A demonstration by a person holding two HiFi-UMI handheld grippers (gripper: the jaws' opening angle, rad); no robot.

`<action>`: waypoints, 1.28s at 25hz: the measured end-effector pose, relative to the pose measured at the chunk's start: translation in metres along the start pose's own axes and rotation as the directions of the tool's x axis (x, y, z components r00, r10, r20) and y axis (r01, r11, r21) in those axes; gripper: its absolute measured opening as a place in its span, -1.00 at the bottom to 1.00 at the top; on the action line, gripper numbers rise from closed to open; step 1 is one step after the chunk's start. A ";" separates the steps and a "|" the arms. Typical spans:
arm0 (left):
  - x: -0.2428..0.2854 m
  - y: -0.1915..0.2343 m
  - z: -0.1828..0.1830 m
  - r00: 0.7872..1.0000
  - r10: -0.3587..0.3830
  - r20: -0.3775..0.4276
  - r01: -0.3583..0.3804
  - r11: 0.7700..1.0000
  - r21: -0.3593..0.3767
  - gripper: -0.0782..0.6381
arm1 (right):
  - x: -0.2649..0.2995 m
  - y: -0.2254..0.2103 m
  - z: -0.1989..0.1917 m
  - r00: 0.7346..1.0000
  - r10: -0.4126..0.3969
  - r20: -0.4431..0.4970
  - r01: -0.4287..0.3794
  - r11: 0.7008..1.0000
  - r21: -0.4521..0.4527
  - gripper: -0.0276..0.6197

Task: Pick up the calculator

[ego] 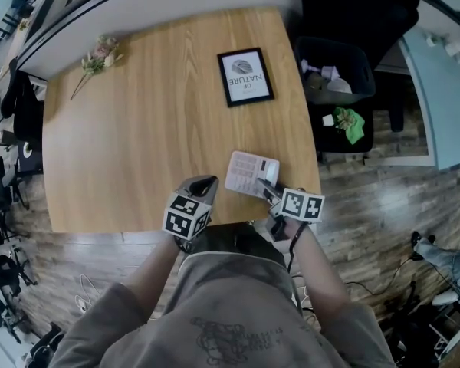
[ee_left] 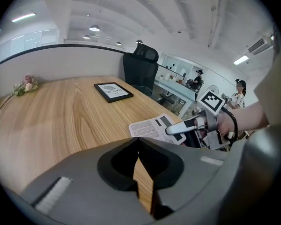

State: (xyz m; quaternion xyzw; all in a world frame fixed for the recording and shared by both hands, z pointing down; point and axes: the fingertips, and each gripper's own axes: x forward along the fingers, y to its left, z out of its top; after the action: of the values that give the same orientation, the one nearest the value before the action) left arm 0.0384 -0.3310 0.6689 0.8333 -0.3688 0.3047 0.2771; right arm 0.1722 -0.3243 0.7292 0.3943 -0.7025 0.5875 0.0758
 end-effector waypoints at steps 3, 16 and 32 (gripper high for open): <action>-0.003 0.002 -0.002 1.000 -0.002 0.003 0.002 1.000 0.006 -0.78 | 0.004 0.000 -0.002 1.000 0.007 0.017 -0.008 0.999 0.052 -0.41; -0.034 0.016 0.004 0.999 0.001 0.049 0.000 1.000 -0.011 -0.78 | -0.015 0.025 0.021 0.986 0.015 0.166 -0.047 0.981 0.190 -0.61; -0.145 0.045 0.156 0.929 0.045 0.366 -0.116 0.978 0.174 -0.78 | -0.137 0.222 0.144 0.832 0.245 0.498 -0.145 0.962 -0.230 -0.61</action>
State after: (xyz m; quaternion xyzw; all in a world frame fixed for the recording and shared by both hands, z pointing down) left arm -0.0281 -0.3996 0.4734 0.8818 -0.4163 0.1922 0.1102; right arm 0.1735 -0.3880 0.4383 0.4561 -0.7841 0.3963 -0.1422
